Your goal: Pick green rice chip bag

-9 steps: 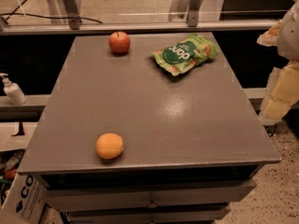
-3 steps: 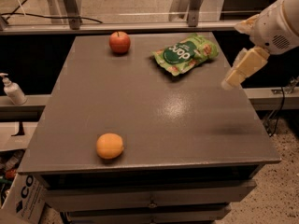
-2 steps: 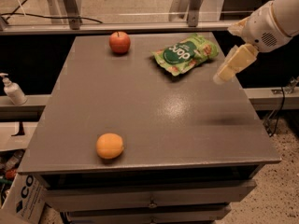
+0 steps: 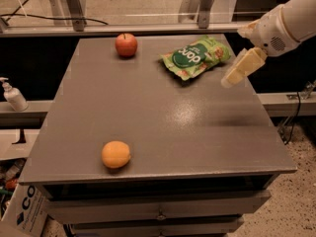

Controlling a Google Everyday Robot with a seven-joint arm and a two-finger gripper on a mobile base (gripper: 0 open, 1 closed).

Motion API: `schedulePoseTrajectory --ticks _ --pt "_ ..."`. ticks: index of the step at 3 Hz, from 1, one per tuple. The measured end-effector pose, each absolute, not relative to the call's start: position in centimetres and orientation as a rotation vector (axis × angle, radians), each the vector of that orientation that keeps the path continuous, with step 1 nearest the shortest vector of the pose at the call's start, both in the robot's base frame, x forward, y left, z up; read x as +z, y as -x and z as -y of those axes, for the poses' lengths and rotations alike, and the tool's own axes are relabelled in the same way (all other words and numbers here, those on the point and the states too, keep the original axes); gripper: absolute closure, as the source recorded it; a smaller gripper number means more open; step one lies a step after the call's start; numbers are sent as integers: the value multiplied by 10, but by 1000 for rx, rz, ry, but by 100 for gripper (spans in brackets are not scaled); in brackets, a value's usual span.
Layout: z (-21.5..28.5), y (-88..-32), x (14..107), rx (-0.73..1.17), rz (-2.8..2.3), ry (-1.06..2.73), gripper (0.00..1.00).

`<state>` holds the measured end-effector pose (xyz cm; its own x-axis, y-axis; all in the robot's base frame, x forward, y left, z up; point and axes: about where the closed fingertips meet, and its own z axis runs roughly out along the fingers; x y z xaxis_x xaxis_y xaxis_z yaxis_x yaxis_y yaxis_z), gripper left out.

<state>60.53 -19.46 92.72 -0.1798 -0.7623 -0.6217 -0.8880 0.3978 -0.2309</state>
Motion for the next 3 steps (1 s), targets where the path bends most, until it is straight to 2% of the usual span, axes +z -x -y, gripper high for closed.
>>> schedulePoseTrajectory --ticks 3 --pt "198 -696 886 334 -1990 1204 0"
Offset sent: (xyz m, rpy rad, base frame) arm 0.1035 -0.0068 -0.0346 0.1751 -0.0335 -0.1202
